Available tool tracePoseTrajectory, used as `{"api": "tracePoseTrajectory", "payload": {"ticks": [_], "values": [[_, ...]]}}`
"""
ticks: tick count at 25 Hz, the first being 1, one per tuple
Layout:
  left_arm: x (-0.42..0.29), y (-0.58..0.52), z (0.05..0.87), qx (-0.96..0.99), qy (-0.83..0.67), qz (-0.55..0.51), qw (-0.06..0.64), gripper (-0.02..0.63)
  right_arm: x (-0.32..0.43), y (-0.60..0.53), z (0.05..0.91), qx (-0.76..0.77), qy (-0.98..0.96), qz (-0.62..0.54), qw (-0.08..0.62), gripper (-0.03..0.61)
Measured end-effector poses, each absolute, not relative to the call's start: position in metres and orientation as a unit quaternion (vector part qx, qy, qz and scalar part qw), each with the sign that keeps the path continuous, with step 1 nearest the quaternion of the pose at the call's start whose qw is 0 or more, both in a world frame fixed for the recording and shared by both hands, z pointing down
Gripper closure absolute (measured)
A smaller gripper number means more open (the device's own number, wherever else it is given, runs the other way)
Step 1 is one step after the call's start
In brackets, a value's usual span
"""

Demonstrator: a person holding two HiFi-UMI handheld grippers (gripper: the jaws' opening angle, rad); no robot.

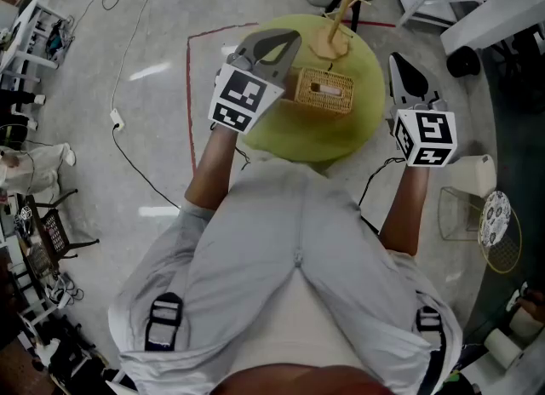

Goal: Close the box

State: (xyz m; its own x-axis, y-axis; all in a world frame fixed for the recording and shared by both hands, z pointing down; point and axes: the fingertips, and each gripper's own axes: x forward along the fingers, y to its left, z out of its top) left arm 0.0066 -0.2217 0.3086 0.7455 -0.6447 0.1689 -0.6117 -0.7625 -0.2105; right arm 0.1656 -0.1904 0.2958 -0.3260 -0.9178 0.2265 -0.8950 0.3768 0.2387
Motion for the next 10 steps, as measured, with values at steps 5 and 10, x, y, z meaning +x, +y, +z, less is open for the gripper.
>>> {"api": "tracePoseTrajectory", "payload": {"ticks": [5,10], "values": [[0.0054,-0.2220,0.3118,-0.932,0.338,-0.118,0.067,0.584,0.1664,-0.1901,0.3009,0.557,-0.813,-0.030,0.168,0.555],[0.0027,-0.2174,0.3126,-0.931,0.338,-0.121,0.065,0.584,0.1655,-0.1843,0.3030,0.558,-0.812,-0.026,0.172,0.555]]}}
